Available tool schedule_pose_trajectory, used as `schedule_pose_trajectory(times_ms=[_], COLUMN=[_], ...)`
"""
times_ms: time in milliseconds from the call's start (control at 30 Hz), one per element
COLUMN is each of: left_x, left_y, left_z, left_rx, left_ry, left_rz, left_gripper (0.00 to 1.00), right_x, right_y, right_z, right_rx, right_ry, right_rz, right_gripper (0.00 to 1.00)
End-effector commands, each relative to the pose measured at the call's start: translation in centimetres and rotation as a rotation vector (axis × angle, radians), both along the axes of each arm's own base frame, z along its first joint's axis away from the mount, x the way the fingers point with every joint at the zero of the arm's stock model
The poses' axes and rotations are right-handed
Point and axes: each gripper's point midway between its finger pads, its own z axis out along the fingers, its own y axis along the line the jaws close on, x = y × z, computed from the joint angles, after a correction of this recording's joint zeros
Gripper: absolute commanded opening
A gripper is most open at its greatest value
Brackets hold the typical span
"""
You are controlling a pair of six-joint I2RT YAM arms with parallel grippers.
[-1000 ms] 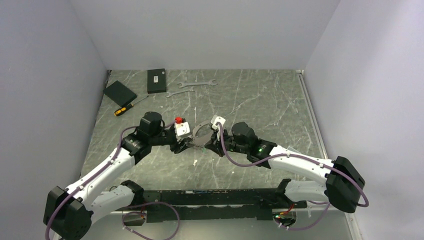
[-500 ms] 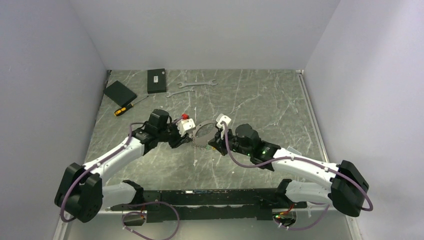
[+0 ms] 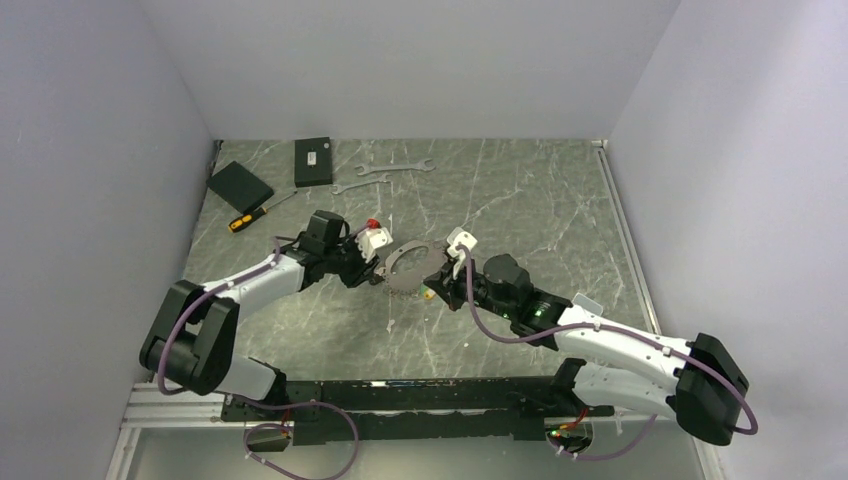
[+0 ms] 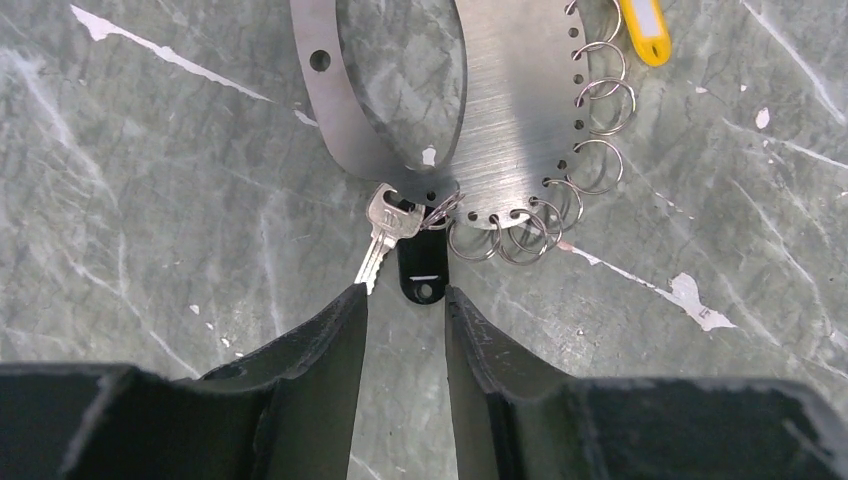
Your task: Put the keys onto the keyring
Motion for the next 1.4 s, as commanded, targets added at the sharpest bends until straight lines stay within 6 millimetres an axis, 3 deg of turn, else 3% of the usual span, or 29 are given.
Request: schedule_pose_trajectory(times_ms=[0,167,300,633,1033,1367], left_x=[1.6,2.2,2.2,0.6,1.4,0.7], left_y=[-1.7,-2.1,-2.0,-2.2,-3.1,-3.4], left_z=[1.4,1.4,0.3,-1.4,-1.9,-2.6], left_rx=[-0.075,-0.074,-0.025,0.034,0.034,0.067], left_ry=[-0.064,-0.14,-0.081,-0.059,-0.045,0.019], left_rz=[-0.042,-0.092,-0.124,-0.31,-0.382,-0.419], left_gripper=[0.39,0.4,0.41,0.46,0.42,0.38], right_x=[0.6,0.5,0.5,0.3,0.1,0.1], right_y=[-0.1,-0.1,-0.3,-0.3,-0.8,-0.8], right_z=[2.2,2.4,2.5,2.7,3.1,3.2], right_rx=[0.077,0.086,0.089,0.107,0.125,0.133], right_ry=[-0.051,-0.057,-0.062,-0.071,-0.081,-0.087], right_rz=[-0.036,-0.034,-0.037,-0.032,-0.041,-0.045], right_gripper=[0.0,0.0,0.0,0.0,0.0,0.0])
